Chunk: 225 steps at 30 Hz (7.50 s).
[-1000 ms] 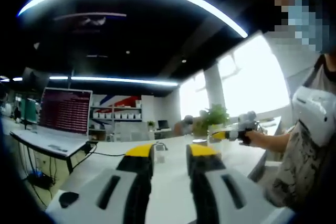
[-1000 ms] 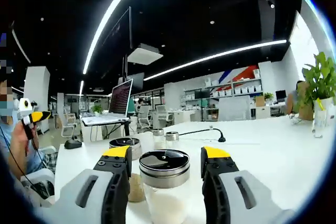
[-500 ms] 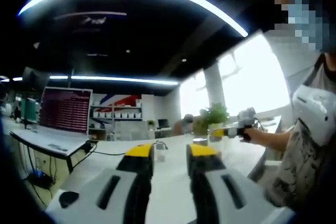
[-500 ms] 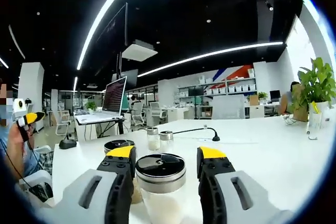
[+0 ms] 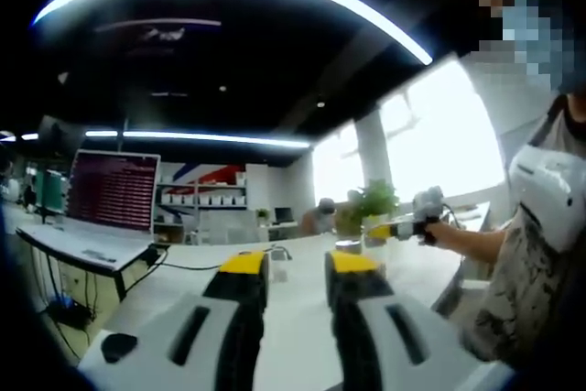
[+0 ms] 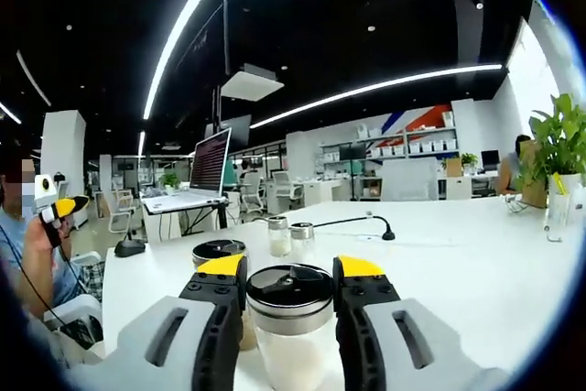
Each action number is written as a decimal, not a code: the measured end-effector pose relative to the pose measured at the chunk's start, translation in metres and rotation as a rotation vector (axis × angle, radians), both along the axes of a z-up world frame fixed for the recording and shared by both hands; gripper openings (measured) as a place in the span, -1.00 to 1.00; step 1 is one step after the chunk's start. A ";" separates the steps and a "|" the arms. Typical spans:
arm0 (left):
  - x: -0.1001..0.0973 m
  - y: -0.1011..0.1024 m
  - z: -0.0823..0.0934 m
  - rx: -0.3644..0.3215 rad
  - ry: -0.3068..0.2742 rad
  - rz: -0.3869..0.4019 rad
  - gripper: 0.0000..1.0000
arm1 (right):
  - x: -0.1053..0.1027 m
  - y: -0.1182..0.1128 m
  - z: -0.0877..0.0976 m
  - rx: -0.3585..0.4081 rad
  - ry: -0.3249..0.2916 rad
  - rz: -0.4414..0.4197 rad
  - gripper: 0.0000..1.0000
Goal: Rotate the seasoning bottle until the label or dispensing opening points toward the visible target arrow and the bottle remains upright within the marked orientation range
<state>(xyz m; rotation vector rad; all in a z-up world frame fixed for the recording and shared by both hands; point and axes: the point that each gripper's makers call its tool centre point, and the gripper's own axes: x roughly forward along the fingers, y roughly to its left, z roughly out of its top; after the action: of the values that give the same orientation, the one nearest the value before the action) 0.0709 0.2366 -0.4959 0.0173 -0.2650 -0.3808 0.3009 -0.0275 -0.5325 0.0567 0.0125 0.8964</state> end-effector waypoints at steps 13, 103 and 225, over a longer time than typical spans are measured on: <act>0.000 -0.001 -0.001 -0.011 0.000 -0.010 -0.48 | -0.009 0.000 -0.001 -0.011 0.037 0.327 -0.27; 0.002 -0.002 -0.005 -0.022 0.010 -0.036 -0.48 | -0.025 0.006 -0.021 -0.002 0.068 0.722 -0.17; 0.337 -0.095 -0.031 0.174 0.090 -0.093 -0.42 | -0.167 -0.137 0.052 0.533 -0.141 -0.020 -0.67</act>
<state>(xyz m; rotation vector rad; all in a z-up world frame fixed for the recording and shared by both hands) 0.4082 0.1417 -0.5271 0.1591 -0.1433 -0.4953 0.1335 -0.1646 -0.4803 0.4887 -0.3584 0.8623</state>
